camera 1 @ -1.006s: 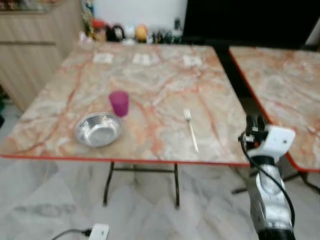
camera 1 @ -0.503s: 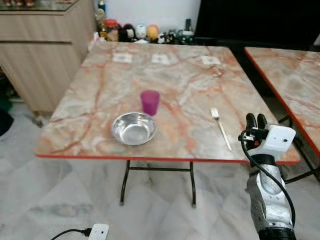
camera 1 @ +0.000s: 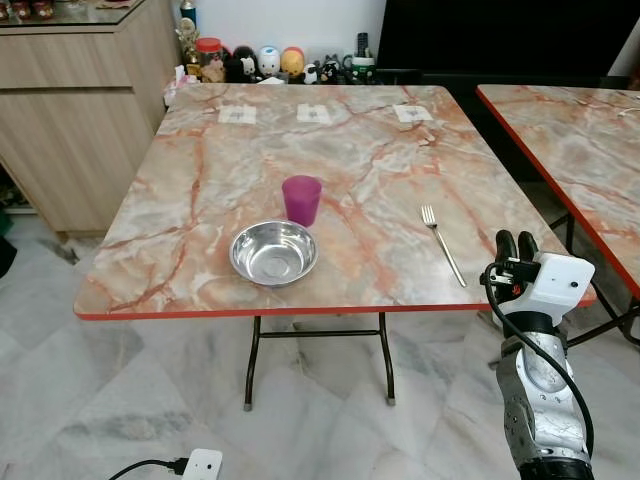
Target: Setting the table
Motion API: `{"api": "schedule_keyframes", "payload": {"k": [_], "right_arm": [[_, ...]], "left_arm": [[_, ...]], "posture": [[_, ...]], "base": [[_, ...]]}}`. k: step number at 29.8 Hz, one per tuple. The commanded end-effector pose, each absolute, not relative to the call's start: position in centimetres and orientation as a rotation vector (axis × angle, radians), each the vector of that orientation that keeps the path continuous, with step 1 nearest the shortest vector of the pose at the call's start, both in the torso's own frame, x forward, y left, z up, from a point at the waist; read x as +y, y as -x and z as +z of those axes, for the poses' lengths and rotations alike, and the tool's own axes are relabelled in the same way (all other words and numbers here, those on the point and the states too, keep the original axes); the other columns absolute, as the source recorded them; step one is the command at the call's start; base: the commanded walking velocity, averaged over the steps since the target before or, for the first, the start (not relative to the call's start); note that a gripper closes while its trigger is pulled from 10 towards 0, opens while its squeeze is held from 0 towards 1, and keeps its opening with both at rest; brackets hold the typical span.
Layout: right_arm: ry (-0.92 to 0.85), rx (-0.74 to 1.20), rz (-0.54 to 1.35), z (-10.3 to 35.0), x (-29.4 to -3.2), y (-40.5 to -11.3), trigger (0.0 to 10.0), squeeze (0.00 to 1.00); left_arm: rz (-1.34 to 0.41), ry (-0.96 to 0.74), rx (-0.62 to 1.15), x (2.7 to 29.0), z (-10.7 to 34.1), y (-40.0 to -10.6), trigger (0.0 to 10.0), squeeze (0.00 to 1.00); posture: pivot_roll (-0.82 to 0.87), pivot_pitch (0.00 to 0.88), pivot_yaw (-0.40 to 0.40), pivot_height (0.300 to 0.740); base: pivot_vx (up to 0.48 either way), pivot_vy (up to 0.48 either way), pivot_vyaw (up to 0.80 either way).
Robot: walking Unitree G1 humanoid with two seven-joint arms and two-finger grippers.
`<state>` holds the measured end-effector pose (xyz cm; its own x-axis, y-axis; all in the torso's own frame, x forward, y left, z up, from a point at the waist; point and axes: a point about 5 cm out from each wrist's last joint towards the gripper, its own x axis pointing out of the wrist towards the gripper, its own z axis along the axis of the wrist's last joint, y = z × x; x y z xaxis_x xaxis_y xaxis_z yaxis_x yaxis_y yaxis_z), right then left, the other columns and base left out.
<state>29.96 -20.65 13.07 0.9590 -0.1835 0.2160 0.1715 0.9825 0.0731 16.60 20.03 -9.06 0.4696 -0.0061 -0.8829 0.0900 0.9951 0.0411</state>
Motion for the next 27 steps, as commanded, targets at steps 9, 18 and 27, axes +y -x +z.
{"api": "schedule_keyframes", "payload": {"k": [9,18,27], "right_arm": [[-0.039,-0.209,-0.178,12.79,-21.01,-29.84,10.0,0.0],[-0.042,-0.204,-0.169,12.7,-20.81,-29.93,10.0,0.0],[-0.045,-0.18,-0.182,12.43,-21.14,-29.94,10.0,0.0]], "left_arm": [[-0.072,-0.096,1.106,19.95,-9.32,-16.05,10.0,0.0],[-0.074,-0.092,1.105,19.89,-9.31,-16.09,10.0,0.0],[-0.077,-0.09,1.106,19.83,-9.32,-16.08,10.0,0.0]], "posture": [[0.04,0.053,-0.039,0.74],[0.04,0.055,-0.041,0.74],[0.03,0.056,-0.041,0.74]], "base": [[0.248,0.0,0.0],[0.303,0.0,0.33],[0.22,0.0,0.0]]}}
